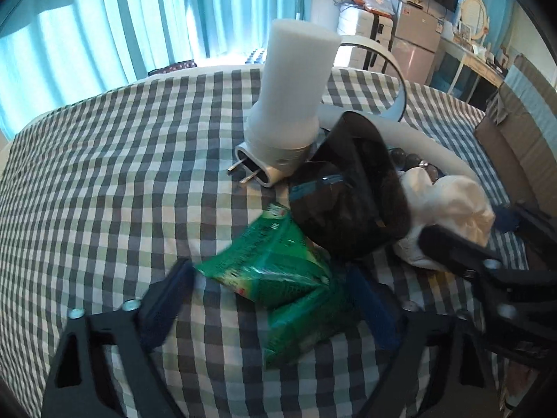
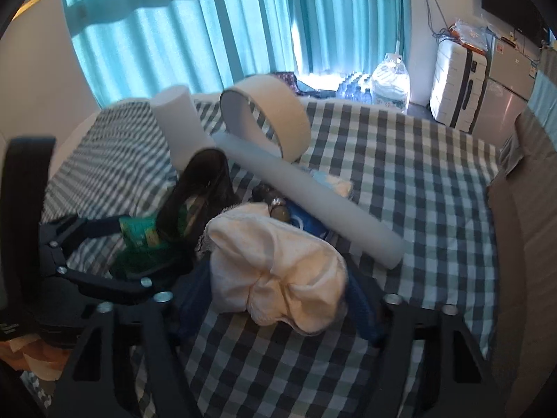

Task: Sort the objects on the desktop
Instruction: 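Grasp the green snack bags with left gripper while right grasps the white cloth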

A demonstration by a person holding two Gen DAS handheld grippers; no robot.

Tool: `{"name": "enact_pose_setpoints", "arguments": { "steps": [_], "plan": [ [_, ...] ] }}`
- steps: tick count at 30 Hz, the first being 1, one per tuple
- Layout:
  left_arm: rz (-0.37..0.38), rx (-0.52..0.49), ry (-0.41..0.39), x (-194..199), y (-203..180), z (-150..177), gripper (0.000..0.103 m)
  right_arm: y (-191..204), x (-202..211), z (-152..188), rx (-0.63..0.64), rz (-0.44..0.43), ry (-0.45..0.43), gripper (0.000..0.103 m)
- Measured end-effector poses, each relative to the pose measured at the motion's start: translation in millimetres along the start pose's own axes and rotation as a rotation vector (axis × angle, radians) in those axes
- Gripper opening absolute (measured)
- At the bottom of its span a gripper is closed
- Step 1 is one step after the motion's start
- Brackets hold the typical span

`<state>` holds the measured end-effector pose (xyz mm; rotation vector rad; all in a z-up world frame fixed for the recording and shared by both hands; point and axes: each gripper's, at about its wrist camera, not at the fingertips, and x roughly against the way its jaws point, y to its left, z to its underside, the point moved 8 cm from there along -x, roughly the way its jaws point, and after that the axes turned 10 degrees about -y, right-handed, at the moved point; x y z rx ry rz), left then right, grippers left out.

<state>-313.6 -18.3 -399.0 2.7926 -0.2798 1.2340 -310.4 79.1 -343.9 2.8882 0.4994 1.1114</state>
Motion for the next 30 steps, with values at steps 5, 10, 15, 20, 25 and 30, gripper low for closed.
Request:
{"name": "enact_pose_setpoints", "arguments": {
  "steps": [5,10,15,20,25,30],
  "plan": [
    [-0.018,-0.008,-0.009,6,5,-3,0.047,5,3,5,0.019,0.004,0.009,0.035],
    [-0.039,0.025,-0.024,20,14,-8,0.042,3,13,3,-0.009,-0.004,-0.002,0.022],
    [-0.085,0.01,-0.101,45,25,-21,0.042,14,27,-12,0.032,-0.004,-0.048,0.021],
    [-0.103,0.036,-0.154,71,39,-36,0.042,26,46,-24,0.051,-0.016,-0.096,0.02],
    [-0.126,0.04,-0.221,101,42,-51,0.042,33,63,-35,0.052,-0.023,-0.12,0.019],
    [-0.132,0.057,-0.28,124,46,-69,0.042,37,80,-46,0.057,-0.036,-0.158,0.017]
  ]
}}
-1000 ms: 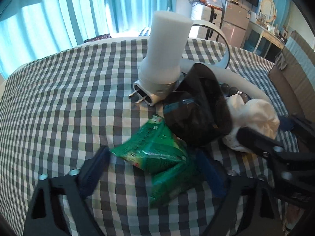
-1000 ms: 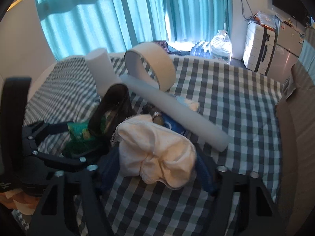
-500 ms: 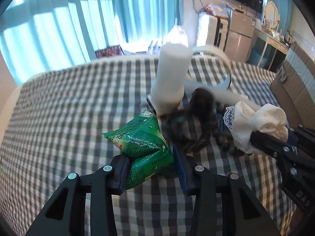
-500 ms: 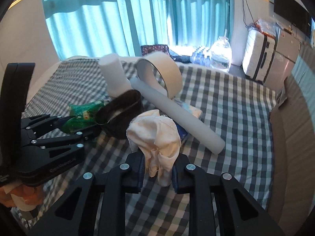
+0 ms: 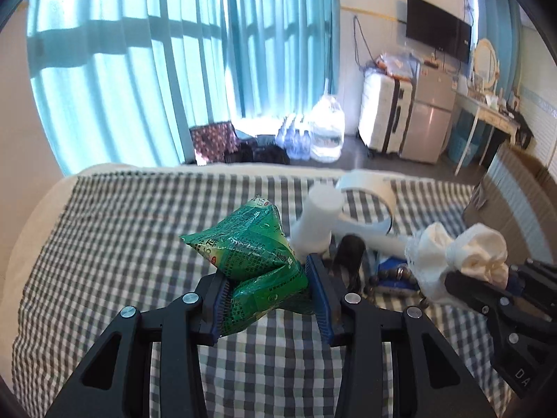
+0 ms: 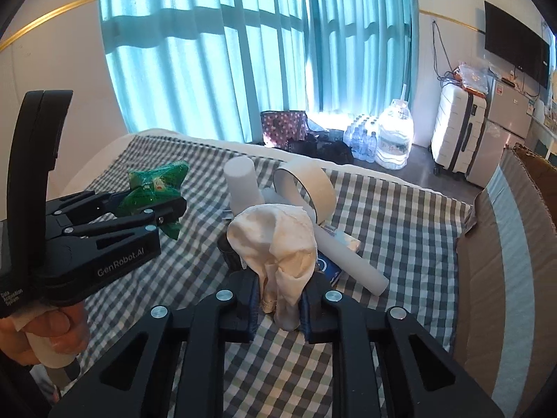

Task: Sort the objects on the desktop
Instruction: 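Grasp the green snack bags with left gripper while right grasps the white cloth, then lift and carry the snack bags and white cloth toward the cardboard box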

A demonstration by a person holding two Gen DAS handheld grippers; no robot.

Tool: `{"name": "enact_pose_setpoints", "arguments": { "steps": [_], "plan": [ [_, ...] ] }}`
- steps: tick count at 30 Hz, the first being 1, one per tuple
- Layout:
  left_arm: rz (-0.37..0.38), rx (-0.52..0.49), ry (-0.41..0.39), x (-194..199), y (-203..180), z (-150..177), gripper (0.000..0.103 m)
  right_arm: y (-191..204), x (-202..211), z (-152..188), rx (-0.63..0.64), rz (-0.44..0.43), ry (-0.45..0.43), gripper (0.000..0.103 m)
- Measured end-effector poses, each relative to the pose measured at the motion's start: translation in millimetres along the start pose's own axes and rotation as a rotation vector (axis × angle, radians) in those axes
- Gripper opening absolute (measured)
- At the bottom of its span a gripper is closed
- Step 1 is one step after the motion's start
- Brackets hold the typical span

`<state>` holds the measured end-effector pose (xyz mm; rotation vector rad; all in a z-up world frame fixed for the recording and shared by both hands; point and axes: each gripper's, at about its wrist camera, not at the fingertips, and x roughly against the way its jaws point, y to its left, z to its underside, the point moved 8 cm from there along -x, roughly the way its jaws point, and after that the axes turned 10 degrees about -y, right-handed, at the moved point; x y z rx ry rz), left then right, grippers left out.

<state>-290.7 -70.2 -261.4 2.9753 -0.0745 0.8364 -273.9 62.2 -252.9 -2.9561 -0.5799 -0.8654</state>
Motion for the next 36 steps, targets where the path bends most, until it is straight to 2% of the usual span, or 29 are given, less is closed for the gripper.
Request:
{"name": "enact_pose_setpoints", "arguments": {
  "steps": [9,13,17,20,24,30,36],
  "plan": [
    [-0.021,0.049,-0.082,47,7,-34,0.042,9,35,-28,0.001,-0.011,-0.075,0.017],
    [-0.003,0.052,-0.123,67,12,-46,0.042,15,55,-42,0.017,0.025,-0.121,0.017],
    [-0.004,0.07,-0.134,85,17,-53,0.042,22,74,-53,0.016,0.022,-0.147,0.017],
    [0.023,0.109,-0.12,100,18,-55,0.042,24,89,-63,0.01,0.027,-0.172,0.017],
    [0.002,0.088,-0.176,118,16,-68,0.042,28,111,-74,0.021,0.04,-0.205,0.017],
    [0.005,0.092,-0.199,130,13,-80,0.042,26,134,-81,0.028,0.051,-0.241,0.017],
    [-0.004,0.096,-0.187,125,4,-78,0.042,12,146,-80,0.026,0.075,-0.24,0.017]
  ]
}}
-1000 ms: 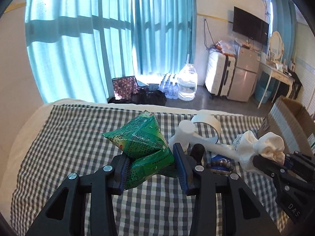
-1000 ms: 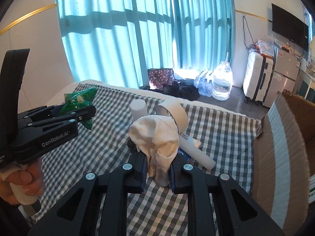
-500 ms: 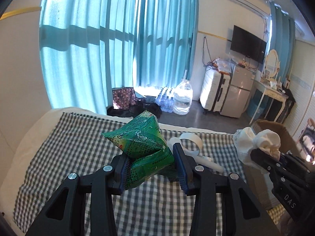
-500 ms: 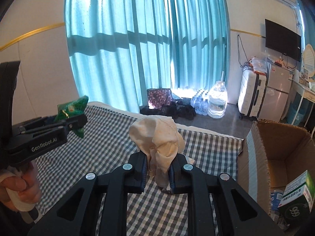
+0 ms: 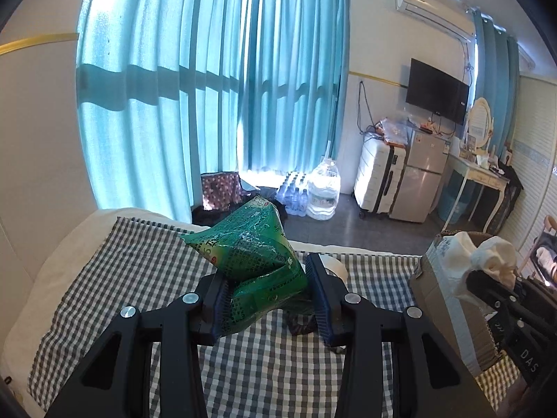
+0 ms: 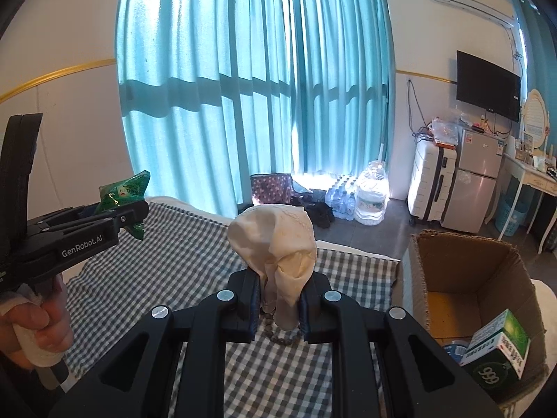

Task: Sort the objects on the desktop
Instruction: 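Lift and carry the snack bags and white cloth toward the cardboard box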

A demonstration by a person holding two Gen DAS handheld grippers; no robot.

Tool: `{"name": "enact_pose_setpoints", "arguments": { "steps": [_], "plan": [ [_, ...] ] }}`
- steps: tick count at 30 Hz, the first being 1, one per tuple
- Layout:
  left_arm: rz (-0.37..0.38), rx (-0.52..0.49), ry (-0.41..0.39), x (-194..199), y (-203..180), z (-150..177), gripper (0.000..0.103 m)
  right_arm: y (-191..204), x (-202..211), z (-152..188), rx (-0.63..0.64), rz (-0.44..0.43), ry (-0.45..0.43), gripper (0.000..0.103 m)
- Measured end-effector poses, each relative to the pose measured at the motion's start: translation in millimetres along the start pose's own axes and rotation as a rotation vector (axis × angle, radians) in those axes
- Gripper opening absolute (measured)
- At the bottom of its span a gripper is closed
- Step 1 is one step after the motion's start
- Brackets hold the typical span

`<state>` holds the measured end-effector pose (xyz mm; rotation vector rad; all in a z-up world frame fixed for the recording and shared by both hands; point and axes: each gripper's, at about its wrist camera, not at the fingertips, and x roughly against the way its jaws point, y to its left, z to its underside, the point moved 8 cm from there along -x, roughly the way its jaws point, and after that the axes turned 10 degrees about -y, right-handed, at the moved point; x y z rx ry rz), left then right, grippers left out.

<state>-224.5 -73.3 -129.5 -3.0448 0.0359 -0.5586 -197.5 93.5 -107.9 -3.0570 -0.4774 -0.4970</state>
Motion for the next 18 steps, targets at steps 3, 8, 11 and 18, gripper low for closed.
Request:
{"name": "enact_pose_setpoints", "arguments": {
  "steps": [3,8,11,18],
  "plan": [
    [0.011,-0.025,-0.008,3,-14,-2,0.042,-13,6,-3,-0.012,0.018,-0.002,0.017],
    [0.037,-0.014,-0.018,15,-36,-11,0.042,-35,19,-15,-0.02,0.062,-0.025,0.017],
    [0.052,-0.013,-0.035,24,-51,-20,0.042,-46,28,-22,-0.036,0.07,-0.037,0.017],
    [0.087,-0.037,-0.056,32,-90,-33,0.042,-80,49,-30,-0.063,0.156,-0.04,0.017]
  ]
}}
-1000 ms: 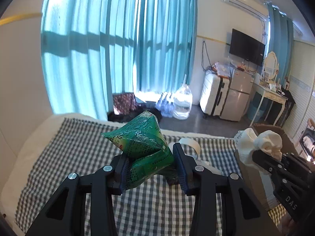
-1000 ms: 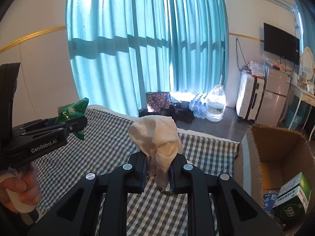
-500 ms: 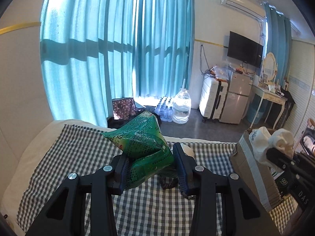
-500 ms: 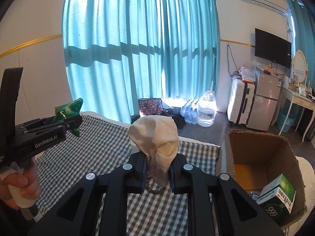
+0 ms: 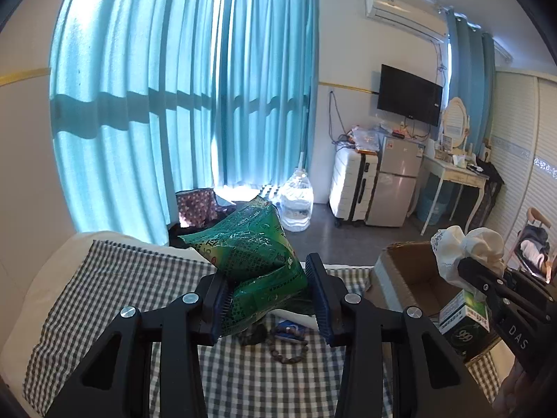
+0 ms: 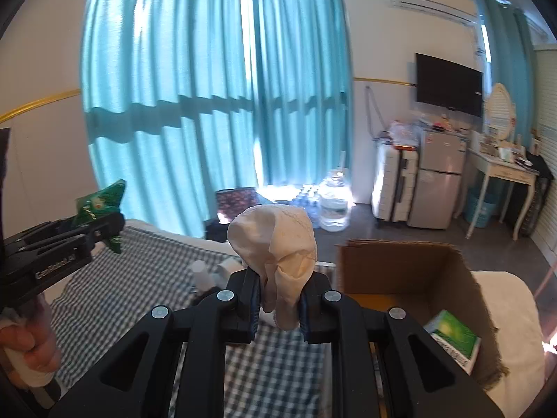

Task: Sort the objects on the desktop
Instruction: 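Lift and carry the snack bags and white cloth toward the cardboard box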

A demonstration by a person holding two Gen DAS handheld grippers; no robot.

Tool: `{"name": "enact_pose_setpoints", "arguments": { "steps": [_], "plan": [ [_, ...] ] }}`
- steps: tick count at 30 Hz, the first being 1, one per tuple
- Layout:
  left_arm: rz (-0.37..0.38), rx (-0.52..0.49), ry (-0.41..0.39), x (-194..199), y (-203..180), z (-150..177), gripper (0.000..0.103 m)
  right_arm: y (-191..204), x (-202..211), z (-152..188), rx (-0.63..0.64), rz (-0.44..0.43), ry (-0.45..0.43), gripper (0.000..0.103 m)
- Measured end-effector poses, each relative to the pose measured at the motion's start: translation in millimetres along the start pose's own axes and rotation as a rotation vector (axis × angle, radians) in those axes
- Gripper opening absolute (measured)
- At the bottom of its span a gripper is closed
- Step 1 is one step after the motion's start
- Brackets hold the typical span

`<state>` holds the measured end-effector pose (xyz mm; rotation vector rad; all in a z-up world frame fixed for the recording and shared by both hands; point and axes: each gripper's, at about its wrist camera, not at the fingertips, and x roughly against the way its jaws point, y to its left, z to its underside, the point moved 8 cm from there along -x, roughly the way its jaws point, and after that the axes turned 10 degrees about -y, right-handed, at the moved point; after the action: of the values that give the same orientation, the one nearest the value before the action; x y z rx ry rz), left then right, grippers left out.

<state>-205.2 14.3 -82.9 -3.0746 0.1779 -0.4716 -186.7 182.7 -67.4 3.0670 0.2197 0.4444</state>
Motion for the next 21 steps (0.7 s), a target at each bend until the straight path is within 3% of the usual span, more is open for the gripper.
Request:
{"name": "enact_pose_setpoints", "arguments": {
  "steps": [5,21],
  "plan": [
    [0.046,-0.019,-0.006,-3,-34,-4,0.042,-35,12,-7,-0.019,0.085,-0.008,0.017],
    [0.195,-0.068,0.024,-27,-148,7,0.042,-120,27,1,-0.097,0.193,0.028,0.017]
  ]
}}
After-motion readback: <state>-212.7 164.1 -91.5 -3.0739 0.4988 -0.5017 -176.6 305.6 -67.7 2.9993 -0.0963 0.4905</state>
